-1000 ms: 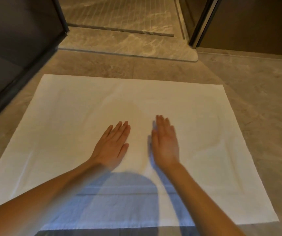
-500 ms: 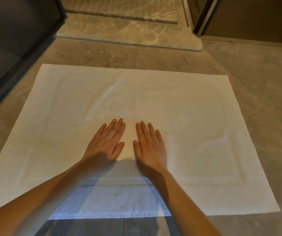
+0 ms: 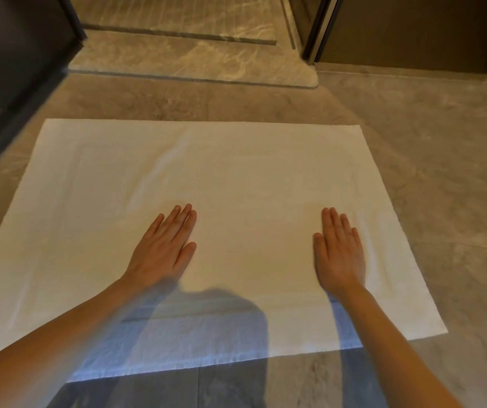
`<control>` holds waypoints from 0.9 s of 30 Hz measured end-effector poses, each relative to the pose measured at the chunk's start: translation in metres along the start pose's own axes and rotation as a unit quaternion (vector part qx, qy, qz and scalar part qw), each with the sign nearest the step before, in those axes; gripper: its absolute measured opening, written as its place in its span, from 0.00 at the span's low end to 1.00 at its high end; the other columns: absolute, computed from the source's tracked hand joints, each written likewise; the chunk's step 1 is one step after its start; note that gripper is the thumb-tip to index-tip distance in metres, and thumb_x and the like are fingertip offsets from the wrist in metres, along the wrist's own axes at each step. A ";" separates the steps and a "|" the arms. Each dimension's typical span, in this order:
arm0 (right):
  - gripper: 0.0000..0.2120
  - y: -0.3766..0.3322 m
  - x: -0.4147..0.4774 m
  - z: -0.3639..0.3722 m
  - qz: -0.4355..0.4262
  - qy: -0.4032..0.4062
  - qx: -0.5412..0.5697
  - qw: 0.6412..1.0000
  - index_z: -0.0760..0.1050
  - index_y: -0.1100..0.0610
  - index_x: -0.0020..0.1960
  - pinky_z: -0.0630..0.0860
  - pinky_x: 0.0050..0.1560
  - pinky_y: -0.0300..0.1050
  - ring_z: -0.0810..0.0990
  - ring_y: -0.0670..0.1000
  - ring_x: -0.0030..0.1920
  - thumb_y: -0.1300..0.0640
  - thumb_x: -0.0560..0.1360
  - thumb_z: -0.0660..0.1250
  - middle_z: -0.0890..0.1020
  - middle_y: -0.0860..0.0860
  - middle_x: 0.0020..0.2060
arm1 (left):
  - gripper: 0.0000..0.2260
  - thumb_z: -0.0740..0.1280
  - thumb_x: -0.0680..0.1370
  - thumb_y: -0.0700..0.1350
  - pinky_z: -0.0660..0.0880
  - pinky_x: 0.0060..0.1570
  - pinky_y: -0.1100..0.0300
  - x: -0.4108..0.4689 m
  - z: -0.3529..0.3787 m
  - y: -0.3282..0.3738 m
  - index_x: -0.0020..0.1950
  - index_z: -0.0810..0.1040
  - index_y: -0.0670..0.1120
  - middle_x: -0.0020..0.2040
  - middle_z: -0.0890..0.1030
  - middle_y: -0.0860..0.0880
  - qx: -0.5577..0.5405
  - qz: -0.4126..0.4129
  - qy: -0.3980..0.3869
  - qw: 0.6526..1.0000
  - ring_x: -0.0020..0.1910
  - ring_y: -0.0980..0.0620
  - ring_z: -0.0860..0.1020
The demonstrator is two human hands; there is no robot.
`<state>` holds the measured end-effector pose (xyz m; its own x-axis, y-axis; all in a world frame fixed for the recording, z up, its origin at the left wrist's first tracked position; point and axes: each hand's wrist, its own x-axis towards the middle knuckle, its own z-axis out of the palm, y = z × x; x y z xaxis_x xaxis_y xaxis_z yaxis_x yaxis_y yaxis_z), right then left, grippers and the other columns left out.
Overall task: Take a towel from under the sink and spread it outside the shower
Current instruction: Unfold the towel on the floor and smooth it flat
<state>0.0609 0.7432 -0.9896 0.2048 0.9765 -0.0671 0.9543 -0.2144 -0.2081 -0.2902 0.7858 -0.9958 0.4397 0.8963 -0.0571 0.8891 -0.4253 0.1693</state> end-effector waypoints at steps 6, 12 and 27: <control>0.30 0.030 -0.013 -0.009 0.046 0.008 0.007 0.999 0.44 0.53 0.80 0.43 0.78 0.49 0.45 0.49 0.78 0.44 0.80 0.36 0.49 0.49 0.79 | 0.27 0.38 0.81 0.57 0.35 0.74 0.58 0.001 0.004 -0.001 0.78 0.41 0.48 0.79 0.43 0.52 0.023 0.006 -0.008 1.000 0.77 0.56 0.38; 0.27 0.027 -0.018 -0.011 0.067 -0.003 -0.013 0.998 0.43 0.55 0.79 0.44 0.78 0.52 0.44 0.51 0.78 0.48 0.83 0.41 0.48 0.51 0.79 | 0.28 0.36 0.79 0.58 0.33 0.73 0.58 -0.001 -0.005 0.006 0.77 0.38 0.47 0.79 0.40 0.51 0.029 0.021 -0.021 0.999 0.76 0.55 0.36; 0.27 0.007 -0.029 0.007 -0.022 0.005 0.025 0.999 0.45 0.49 0.80 0.39 0.76 0.42 0.41 0.43 0.77 0.45 0.82 0.40 0.49 0.45 0.79 | 0.29 0.43 0.82 0.55 0.55 0.71 0.49 0.048 0.021 0.125 0.75 0.64 0.40 0.75 0.64 0.42 0.011 0.205 -0.004 0.979 0.74 0.43 0.64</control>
<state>0.0602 0.7134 -0.9958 0.1650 0.9852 -0.0474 0.9507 -0.1716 -0.2585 -0.1557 0.7729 -0.9976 0.7603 0.6496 0.0040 0.6409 -0.7511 0.1584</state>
